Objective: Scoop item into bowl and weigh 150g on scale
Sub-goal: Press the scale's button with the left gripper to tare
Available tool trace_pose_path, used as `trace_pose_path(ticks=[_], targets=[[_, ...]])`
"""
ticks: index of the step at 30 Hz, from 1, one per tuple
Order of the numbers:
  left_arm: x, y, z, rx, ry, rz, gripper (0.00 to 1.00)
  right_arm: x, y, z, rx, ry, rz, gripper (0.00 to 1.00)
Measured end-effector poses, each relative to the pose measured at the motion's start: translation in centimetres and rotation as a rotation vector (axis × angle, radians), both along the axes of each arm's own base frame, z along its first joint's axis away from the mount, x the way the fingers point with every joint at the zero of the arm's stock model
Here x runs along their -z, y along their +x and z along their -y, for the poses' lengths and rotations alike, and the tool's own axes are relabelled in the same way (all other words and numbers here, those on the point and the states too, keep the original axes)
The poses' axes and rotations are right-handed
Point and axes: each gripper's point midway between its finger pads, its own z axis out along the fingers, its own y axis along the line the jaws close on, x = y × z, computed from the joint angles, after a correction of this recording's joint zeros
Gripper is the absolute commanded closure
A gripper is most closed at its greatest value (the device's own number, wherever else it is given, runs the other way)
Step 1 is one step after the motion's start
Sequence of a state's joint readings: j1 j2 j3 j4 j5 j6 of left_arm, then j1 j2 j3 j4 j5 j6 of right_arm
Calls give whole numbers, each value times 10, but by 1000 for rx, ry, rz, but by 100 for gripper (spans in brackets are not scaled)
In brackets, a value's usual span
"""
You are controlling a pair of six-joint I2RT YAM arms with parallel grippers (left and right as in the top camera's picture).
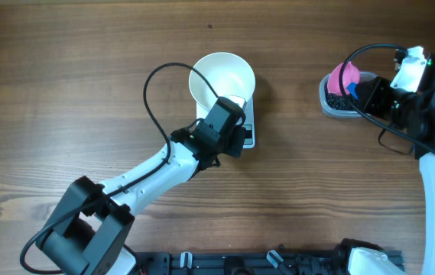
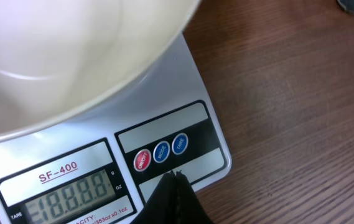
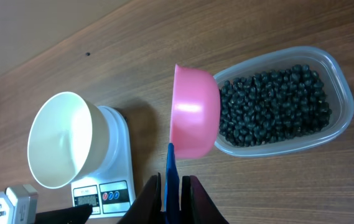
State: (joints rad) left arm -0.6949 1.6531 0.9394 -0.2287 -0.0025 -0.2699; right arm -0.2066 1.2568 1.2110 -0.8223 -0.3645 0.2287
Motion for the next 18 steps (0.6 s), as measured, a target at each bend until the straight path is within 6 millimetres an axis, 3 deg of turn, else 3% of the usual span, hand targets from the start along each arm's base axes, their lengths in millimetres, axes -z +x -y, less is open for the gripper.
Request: trace_pose_path(ticks=[4,11,14,18], targets=[[5,0,0,61,41,19,96,1,-2,0,0,2,-9,96],[12,15,-5,30,87,73,96,2,-2,0,0,2,-10,96],[25,14,-8,28,112,51,96,2,-2,0,0,3,-12,96],[25,14,-8,27,111,52,96,3,-3,-1,0,3,-16,96]])
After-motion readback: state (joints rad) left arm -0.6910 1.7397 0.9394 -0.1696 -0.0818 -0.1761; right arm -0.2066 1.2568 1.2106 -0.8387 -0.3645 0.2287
